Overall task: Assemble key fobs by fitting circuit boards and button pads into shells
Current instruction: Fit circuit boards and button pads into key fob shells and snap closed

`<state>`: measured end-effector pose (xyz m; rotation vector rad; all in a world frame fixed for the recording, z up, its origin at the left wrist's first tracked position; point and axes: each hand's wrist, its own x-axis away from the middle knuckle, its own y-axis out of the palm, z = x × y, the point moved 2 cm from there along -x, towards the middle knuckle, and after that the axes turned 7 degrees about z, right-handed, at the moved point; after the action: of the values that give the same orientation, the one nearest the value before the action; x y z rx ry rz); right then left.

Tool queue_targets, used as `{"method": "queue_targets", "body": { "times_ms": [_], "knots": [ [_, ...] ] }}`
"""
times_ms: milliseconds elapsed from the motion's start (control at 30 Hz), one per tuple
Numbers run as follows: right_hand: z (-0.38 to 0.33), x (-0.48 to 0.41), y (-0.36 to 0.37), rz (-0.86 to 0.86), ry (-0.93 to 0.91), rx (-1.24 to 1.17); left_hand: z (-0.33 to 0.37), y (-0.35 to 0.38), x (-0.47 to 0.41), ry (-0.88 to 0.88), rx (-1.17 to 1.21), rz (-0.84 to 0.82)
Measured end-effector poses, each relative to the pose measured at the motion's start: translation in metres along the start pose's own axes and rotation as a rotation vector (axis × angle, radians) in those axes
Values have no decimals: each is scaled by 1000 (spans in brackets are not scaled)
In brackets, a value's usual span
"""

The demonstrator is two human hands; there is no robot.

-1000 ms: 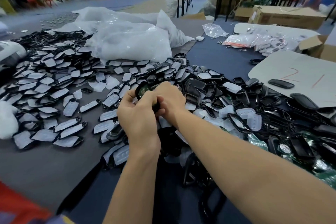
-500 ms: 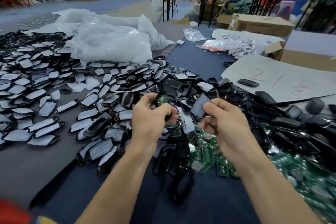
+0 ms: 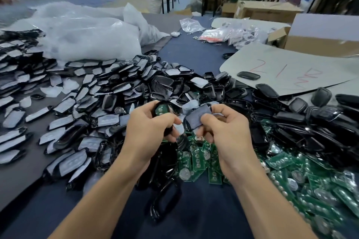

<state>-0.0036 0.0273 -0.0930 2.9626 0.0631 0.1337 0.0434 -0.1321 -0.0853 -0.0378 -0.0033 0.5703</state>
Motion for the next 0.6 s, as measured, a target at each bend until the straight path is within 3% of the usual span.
{"method": "queue_targets", "body": {
  "times_ms": [433, 600],
  "knots": [
    [1, -4, -3, -8, -10, -2, -2, 4, 2, 136, -16, -108],
    [-2, -3, -5, 15, -43, 72, -4, 3, 1, 66, 16, -173]
  ]
}}
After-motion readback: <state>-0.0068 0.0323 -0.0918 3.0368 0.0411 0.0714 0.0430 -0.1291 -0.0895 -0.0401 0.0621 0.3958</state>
